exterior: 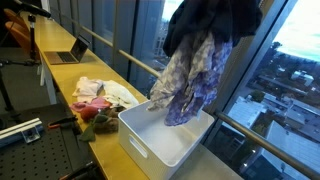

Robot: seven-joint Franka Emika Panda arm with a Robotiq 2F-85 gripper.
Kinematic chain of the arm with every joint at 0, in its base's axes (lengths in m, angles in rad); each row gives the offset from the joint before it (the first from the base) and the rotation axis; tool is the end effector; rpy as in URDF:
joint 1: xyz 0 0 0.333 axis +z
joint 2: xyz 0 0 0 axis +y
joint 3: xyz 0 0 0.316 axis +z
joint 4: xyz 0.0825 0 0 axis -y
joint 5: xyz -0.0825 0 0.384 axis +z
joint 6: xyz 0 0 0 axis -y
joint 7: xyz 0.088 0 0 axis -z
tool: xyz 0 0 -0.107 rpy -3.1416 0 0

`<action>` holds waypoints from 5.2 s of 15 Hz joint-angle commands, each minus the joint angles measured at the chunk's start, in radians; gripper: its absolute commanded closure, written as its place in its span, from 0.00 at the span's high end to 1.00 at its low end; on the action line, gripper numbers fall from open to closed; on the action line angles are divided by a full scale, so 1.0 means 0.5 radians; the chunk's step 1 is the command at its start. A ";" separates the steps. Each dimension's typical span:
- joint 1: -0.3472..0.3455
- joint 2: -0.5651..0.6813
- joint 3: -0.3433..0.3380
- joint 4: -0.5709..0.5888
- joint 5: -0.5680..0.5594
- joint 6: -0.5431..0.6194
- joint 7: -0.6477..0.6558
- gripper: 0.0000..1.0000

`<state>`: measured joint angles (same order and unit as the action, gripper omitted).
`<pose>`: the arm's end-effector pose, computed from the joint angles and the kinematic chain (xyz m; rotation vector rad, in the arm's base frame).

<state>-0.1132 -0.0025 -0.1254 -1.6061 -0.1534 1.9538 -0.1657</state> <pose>0.5685 -0.1488 0.6495 2.8884 -0.0588 0.4564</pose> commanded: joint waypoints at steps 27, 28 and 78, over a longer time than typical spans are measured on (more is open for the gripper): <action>0.216 0.741 0.362 -0.106 0.391 0.235 -0.201 1.00; 0.259 0.788 0.389 -0.102 0.379 0.260 -0.195 1.00; 0.343 0.645 0.355 -0.121 -0.078 0.426 -0.139 0.02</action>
<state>0.0978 0.4700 0.0660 -1.5528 -0.2089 2.1441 -0.2376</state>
